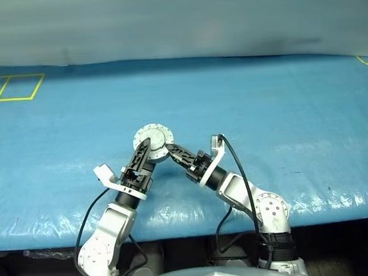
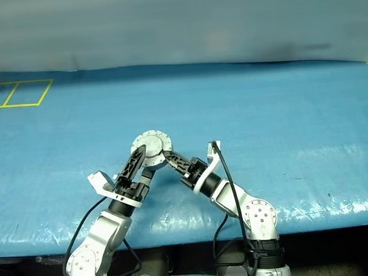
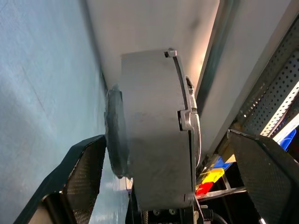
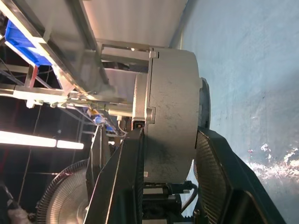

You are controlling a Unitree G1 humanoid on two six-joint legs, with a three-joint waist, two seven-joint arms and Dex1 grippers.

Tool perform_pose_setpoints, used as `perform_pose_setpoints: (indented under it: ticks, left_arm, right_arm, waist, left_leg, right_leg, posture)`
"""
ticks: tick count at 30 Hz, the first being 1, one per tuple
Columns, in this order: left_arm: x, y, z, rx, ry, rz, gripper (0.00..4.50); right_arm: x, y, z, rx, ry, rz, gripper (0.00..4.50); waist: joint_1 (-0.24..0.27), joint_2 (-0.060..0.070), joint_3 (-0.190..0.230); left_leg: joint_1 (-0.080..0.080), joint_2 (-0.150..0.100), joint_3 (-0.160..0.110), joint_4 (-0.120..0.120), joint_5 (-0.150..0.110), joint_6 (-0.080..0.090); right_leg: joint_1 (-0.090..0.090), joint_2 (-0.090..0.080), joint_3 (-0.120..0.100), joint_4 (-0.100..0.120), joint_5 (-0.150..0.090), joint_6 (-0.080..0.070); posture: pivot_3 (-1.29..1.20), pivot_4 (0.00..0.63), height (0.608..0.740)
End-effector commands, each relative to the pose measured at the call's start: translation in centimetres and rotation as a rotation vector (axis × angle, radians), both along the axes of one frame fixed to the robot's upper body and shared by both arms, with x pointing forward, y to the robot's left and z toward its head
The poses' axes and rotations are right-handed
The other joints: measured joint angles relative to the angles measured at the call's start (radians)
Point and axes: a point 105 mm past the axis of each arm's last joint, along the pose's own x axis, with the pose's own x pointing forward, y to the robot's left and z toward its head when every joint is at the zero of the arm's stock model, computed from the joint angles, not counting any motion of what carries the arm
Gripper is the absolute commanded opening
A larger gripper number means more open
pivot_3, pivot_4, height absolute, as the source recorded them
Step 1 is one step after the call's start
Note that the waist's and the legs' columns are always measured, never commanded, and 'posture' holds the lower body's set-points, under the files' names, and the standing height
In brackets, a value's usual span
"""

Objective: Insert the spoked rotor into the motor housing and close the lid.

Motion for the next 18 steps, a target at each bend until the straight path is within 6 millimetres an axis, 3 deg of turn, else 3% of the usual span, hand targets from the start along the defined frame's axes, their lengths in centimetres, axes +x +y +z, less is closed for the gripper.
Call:
perform_pose_setpoints:
  ticks: [1, 5, 6, 8, 12, 13, 17, 18]
  left_arm:
    - [-0.2, -0.8, 0.7, -0.102, -0.017, 0.015, 4.50]
    - [0.0, -0.8, 0.4, -0.123, 0.010, 0.021, 4.50]
    - [0.1, -0.7, 0.3, -0.131, 0.026, 0.027, 4.33]
    - [0.1, -0.7, 0.1, -0.138, 0.042, 0.029, 3.92]
    - [0.1, -0.9, -0.2, -0.146, 0.052, 0.014, 2.55]
    - [0.1, -0.9, -0.2, -0.146, 0.052, 0.012, 2.40]
    - [0.2, -0.7, -0.5, -0.147, 0.059, 0.016, 2.41]
    - [0.3, -0.6, -0.6, -0.145, 0.064, 0.020, 2.41]
  right_arm:
    - [-1.0, 0.7, 3.1, 0.091, -0.098, 0.043, 1.22]
    - [-1.3, 0.6, 3.1, 0.086, -0.102, 0.048, 1.22]
    - [-1.3, 0.6, 3.1, 0.084, -0.103, 0.047, 1.22]
    - [-1.2, 0.5, 3.0, 0.079, -0.105, 0.039, 1.22]
    - [-1.2, 0.4, 3.2, 0.057, -0.139, 0.029, 1.22]
    - [-1.3, 0.4, 3.2, 0.055, -0.148, 0.034, 1.22]
    - [-1.4, 0.3, 3.5, 0.051, -0.191, 0.032, 1.22]
    - [-1.2, 0.1, 3.5, 0.044, -0.196, 0.019, 1.57]
  waist:
    - [0.000, 0.000, 0.000]
    - [0.000, 0.000, 0.000]
    - [0.000, 0.000, 0.000]
    - [0.000, 0.000, 0.000]
    - [0.000, 0.000, 0.000]
    - [0.000, 0.000, 0.000]
    - [0.000, 0.000, 0.000]
    - [0.000, 0.000, 0.000]
  left_leg:
    - [0.000, 0.000, 0.000, 0.000, 0.000, 0.000]
    - [0.000, 0.000, 0.000, 0.000, 0.000, 0.000]
    - [0.000, 0.000, 0.000, 0.000, 0.000, 0.000]
    - [0.000, 0.000, 0.000, 0.000, 0.000, 0.000]
    - [-0.001, 0.000, 0.000, 0.000, 0.000, 0.000]
    - [-0.001, 0.000, 0.000, 0.000, 0.000, 0.000]
    - [-0.001, 0.000, 0.000, 0.000, 0.000, 0.000]
    - [-0.001, 0.000, 0.000, 0.000, 0.000, 0.000]
  right_leg:
    - [0.000, 0.000, 0.000, 0.000, 0.000, 0.000]
    - [0.000, 0.000, 0.000, 0.000, 0.000, 0.000]
    - [0.000, 0.000, 0.000, 0.000, 0.000, 0.000]
    - [0.000, 0.000, 0.000, 0.000, 0.000, 0.000]
    - [0.000, 0.000, 0.000, 0.000, 0.000, 0.000]
    - [0.000, 0.000, 0.000, 0.000, 0.000, 0.000]
    - [-0.001, 0.000, 0.000, 0.000, 0.000, 0.000]
    - [-0.001, 0.000, 0.000, 0.000, 0.000, 0.000]
  posture:
    - [0.00, 0.150, 0.740]
    - [0.00, 0.150, 0.740]
    - [0.00, 0.150, 0.740]
    - [0.00, 0.150, 0.740]
    - [0.00, 0.150, 0.740]
    - [0.00, 0.150, 0.740]
    - [0.00, 0.150, 0.740]
    - [0.00, 0.150, 0.740]
